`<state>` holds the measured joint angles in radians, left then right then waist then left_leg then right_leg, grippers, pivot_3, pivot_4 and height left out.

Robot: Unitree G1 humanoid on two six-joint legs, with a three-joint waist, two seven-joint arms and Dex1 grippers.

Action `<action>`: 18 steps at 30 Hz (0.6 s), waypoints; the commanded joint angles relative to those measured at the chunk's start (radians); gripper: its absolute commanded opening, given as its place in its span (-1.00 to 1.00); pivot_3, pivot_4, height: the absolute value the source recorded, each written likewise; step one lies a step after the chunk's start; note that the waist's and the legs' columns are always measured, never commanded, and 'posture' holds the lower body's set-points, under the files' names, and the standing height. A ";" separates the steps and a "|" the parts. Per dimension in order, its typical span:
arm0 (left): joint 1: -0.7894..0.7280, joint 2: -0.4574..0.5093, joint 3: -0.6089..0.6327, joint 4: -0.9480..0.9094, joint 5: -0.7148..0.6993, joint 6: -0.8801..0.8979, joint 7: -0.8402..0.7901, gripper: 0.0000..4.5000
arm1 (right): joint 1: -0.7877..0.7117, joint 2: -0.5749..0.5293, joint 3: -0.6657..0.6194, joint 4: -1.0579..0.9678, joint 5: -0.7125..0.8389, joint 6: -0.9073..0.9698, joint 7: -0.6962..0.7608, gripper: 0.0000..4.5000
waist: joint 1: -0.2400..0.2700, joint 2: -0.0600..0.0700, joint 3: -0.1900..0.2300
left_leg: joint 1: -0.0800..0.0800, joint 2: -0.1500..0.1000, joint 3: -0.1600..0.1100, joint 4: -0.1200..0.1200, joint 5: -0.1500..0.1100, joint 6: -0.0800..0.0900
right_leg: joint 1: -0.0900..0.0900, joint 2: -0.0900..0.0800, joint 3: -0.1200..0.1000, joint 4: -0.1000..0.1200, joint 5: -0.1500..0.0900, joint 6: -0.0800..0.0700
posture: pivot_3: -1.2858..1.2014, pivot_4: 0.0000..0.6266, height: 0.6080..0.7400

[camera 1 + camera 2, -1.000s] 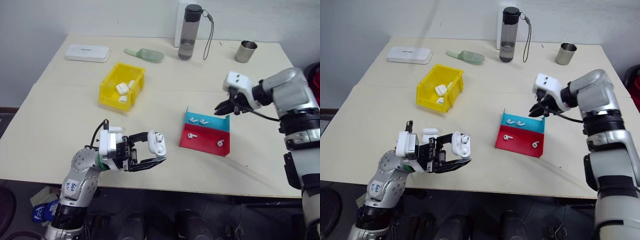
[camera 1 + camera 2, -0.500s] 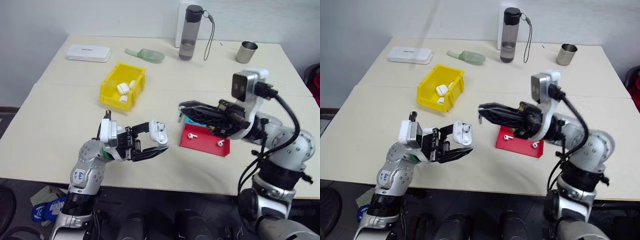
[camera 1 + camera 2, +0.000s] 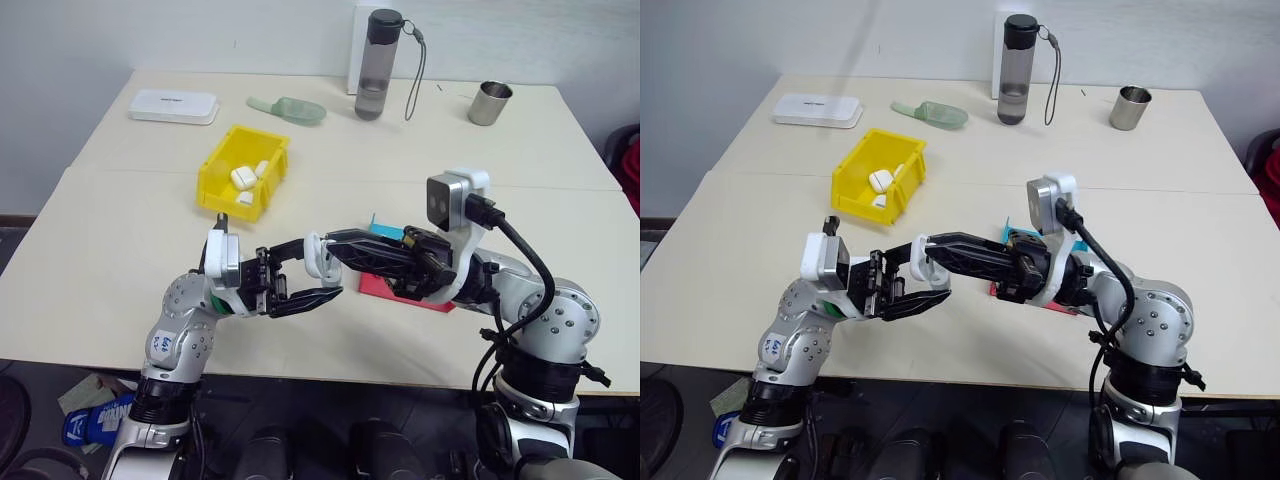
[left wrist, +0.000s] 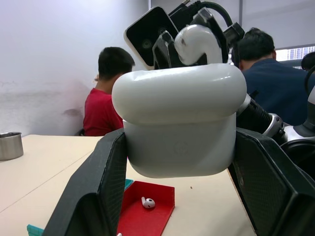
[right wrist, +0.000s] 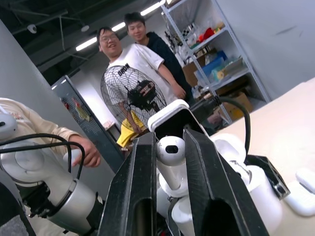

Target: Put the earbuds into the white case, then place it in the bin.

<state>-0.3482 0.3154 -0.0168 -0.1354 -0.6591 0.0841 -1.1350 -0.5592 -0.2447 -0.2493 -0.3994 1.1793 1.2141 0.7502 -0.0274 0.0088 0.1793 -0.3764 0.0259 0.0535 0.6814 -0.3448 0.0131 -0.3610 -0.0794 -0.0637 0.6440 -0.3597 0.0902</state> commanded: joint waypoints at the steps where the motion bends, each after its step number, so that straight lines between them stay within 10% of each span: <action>1: -0.016 -0.008 0.004 -0.017 -0.006 -0.003 0.006 0.24 | 0.013 -0.026 0.026 -0.022 0.036 -0.041 0.000 -0.82 | 0.000 0.000 0.000 | 0.000 0.000 0.000 0.000 0.000 0.000 | 0.000 0.000 0.000 0.000 0.000 0.000 | 0.03 -0.52 1.00; 18: -0.005 -0.011 0.005 -0.047 -0.007 0.010 0.016 0.24 | 0.081 -0.151 0.123 0.016 -0.012 -0.187 0.051 -0.82 | 0.001 0.000 0.000 | 0.000 0.000 0.000 0.000 0.000 0.000 | 0.000 0.000 0.000 -0.001 0.000 0.000 | 0.03 -0.52 1.00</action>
<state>-0.3460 0.3125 -0.0195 -0.1356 -0.6424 0.1077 -1.1214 -0.4935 -0.3798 -0.1359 -0.3863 1.1861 1.0373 0.8013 -0.0267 0.0084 0.1796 -0.3764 0.0262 0.0533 0.6813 -0.3449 0.0133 -0.3605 -0.0796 -0.0637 0.6426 -0.3597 0.0902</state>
